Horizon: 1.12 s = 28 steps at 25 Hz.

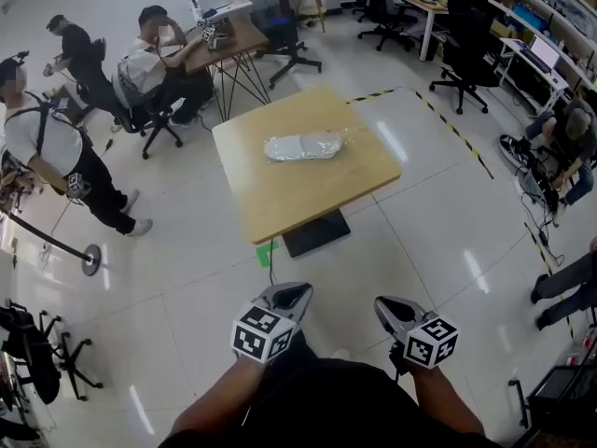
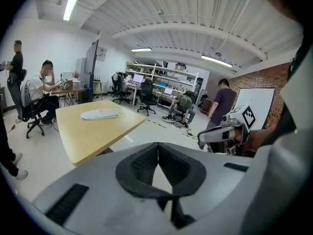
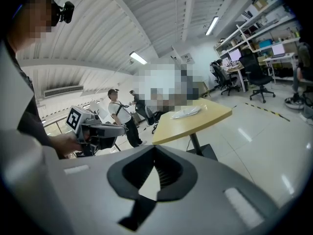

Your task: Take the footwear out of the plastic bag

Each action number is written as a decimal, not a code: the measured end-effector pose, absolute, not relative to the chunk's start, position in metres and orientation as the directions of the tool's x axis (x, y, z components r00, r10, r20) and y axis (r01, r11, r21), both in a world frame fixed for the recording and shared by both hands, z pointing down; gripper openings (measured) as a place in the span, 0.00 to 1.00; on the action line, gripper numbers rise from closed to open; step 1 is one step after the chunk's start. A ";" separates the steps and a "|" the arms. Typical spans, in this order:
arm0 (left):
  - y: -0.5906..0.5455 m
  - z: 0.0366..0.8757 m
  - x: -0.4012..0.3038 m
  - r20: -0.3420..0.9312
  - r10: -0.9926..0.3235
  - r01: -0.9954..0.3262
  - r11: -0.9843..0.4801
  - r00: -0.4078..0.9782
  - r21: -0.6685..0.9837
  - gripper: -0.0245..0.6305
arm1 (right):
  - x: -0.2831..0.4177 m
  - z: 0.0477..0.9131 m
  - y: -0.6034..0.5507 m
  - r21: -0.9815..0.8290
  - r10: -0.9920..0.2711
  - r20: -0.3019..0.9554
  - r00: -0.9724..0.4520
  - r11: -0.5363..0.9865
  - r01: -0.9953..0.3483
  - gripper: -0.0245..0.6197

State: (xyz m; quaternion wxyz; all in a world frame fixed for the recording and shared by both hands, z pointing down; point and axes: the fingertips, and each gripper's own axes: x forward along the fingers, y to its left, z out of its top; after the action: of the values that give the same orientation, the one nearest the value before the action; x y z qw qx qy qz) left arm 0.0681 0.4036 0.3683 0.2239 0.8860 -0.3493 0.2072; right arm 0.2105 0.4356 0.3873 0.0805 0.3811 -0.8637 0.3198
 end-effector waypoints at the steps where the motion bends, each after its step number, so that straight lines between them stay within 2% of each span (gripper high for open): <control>1: 0.397 0.371 0.065 0.524 -0.524 -0.710 -0.656 0.672 0.256 0.05 | 0.208 0.390 0.430 -0.490 -0.607 0.387 -0.694 0.502 -0.713 0.04; 7: 0.332 0.383 0.035 0.514 -0.517 -0.701 -0.660 0.685 0.271 0.05 | 0.184 0.404 0.376 -0.482 -0.607 0.425 -0.672 0.476 -0.735 0.04; 19: 0.158 0.387 -0.084 0.496 -0.488 -0.664 -0.695 0.718 0.276 0.05 | 0.073 0.393 0.219 -0.412 -0.629 0.496 -0.598 0.436 -0.800 0.04; 28: 0.069 0.414 -0.144 0.521 -0.510 -0.695 -0.672 0.685 0.256 0.05 | 0.034 0.409 0.163 -0.388 -0.630 0.539 -0.559 0.404 -0.829 0.04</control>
State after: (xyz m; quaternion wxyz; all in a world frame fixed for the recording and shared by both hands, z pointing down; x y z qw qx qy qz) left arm -0.1444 0.0686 0.4136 0.2228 0.8903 -0.3382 0.2082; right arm 0.0340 0.1627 0.4090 0.1557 0.4429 -0.8232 0.3192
